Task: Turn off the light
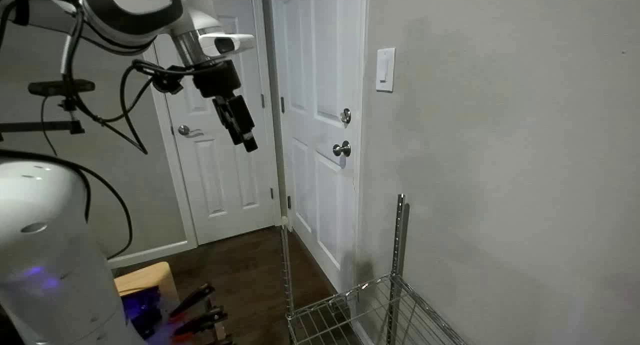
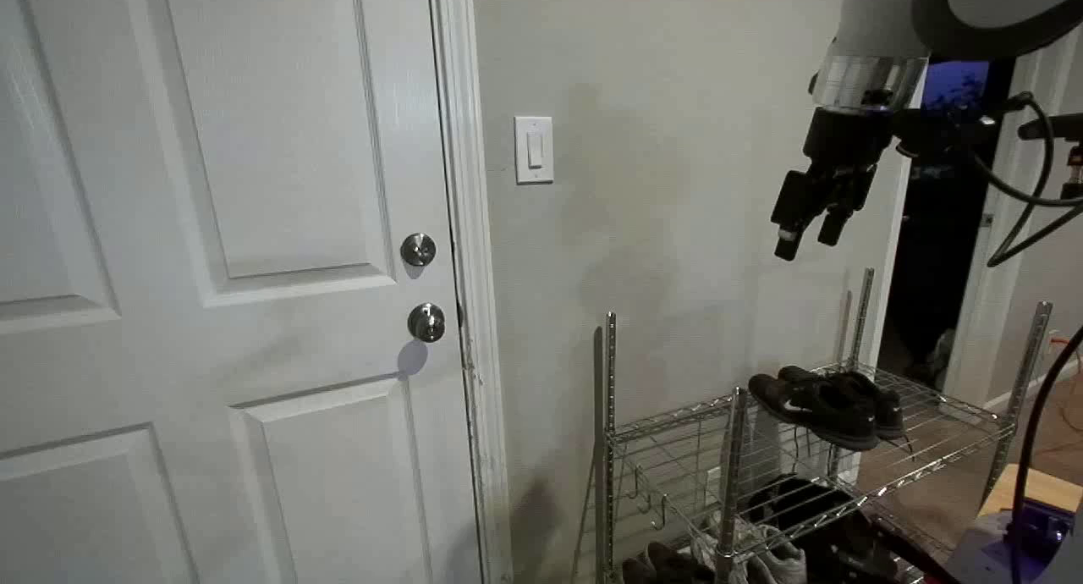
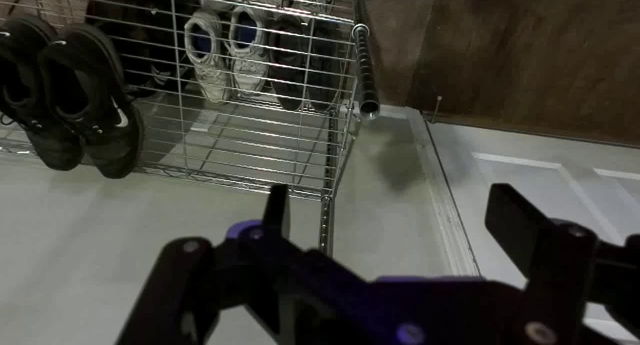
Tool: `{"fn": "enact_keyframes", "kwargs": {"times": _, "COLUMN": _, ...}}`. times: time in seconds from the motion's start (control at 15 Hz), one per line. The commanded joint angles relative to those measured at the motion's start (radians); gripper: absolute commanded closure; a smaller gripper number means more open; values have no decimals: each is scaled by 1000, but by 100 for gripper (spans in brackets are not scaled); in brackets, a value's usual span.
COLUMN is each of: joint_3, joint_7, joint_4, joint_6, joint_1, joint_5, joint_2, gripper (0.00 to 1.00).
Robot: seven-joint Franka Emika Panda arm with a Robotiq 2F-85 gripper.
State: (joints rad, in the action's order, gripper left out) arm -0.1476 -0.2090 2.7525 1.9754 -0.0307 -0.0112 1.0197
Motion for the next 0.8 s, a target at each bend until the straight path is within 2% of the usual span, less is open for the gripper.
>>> {"fn": "enact_keyframes", "kwargs": {"times": 0.0, "joint_3": 0, "joint_7": 1, "joint_4": -3, "joint_6": -3, "joint_1": 1, "joint_5": 0, "joint_2": -1, "gripper": 0}}
{"fn": "enact_keyframes", "kwargs": {"times": 0.47, "joint_3": 0, "joint_7": 1, "joint_4": -3, "joint_6": -3, "joint_1": 1, "joint_5": 0, "joint_2": -1, "gripper": 0}}
{"fn": "enact_keyframes", "kwargs": {"times": 0.6, "joint_3": -9, "joint_7": -6, "joint_4": -2, "joint_6": 51, "joint_1": 2, "joint_5": -2, "joint_2": -31, "gripper": 0}}
{"fn": "enact_keyframes", "kwargs": {"times": 0.73, "joint_3": -16, "joint_7": -20, "joint_4": -2, "joint_6": 155, "joint_1": 9, "joint_5": -8, "joint_2": -74, "gripper": 0}}
